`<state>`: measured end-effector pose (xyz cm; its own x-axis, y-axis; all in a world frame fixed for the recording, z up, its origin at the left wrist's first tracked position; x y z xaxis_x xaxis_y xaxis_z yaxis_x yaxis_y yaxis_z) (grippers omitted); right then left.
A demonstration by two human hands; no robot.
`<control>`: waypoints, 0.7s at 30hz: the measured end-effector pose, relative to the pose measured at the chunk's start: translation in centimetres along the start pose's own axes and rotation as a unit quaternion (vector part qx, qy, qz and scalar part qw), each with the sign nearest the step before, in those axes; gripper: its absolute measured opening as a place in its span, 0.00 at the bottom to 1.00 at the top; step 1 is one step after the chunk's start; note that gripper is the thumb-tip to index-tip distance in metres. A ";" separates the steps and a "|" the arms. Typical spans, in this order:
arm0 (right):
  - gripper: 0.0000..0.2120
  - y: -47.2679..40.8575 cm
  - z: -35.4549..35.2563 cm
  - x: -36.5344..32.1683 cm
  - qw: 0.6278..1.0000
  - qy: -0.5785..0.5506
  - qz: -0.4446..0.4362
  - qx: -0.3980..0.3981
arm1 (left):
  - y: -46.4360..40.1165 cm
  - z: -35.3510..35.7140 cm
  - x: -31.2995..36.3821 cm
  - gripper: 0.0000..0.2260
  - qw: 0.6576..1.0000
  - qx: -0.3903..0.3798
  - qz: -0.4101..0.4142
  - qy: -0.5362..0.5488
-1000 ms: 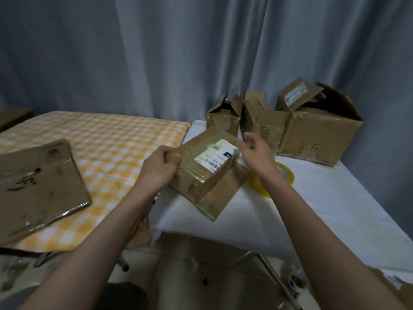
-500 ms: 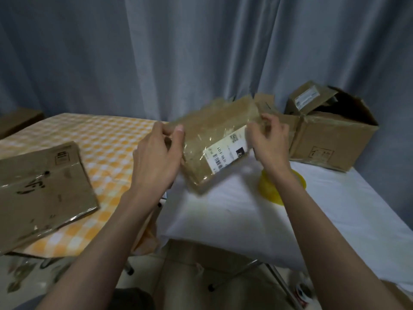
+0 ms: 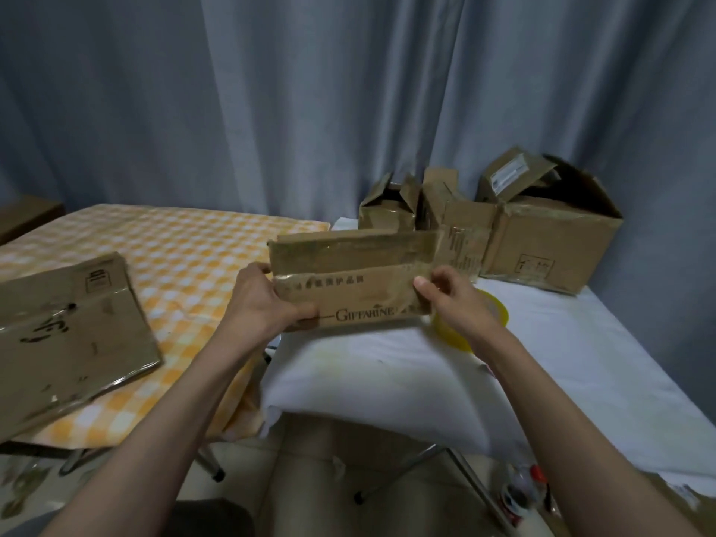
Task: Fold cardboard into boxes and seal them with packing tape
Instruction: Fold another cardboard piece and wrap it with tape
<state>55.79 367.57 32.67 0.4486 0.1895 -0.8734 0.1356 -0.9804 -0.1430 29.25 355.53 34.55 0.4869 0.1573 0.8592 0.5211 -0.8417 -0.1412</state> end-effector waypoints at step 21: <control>0.28 2.6 1.7 -1.1 0.984 -0.137 0.013 0.112 | -2.1 1.7 -1.9 0.34 0.998 0.024 -0.025 0.060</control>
<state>54.14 364.68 32.43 0.1895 0.1718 -0.9667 -0.0855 -0.9780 -0.1905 28.40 357.89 32.33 0.3730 0.1335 0.9182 0.5768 -0.8085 -0.1167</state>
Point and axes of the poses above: each hand's wrist, its own y-axis away from the middle knuckle, its own z-axis out of the palm, x = y × z, the point moved 6 cm from there along -y, towards the middle knuckle, and after that the axes turned 5 degrees about x, right-handed, at the moved point
